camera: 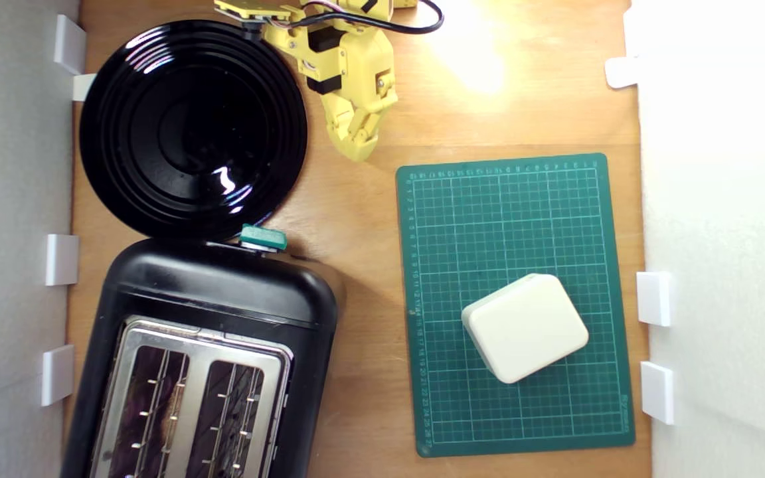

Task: Start toaster

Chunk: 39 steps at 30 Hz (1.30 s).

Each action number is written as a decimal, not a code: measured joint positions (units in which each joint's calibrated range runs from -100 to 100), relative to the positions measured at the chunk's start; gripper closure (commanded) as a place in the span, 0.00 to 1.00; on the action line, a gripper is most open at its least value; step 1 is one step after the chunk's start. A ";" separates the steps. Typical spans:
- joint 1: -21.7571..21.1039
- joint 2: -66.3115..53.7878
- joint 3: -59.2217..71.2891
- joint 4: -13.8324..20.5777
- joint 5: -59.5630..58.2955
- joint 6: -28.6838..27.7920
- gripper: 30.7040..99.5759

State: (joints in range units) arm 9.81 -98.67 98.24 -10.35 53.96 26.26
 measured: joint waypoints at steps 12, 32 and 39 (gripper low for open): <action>-0.81 0.08 0.65 5.68 3.15 -0.32 0.99; -1.45 0.08 0.93 6.36 3.91 -0.32 0.99; -1.45 0.08 0.93 6.36 3.91 -0.32 0.99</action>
State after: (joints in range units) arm 8.36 -98.58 99.17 -4.00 57.87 25.94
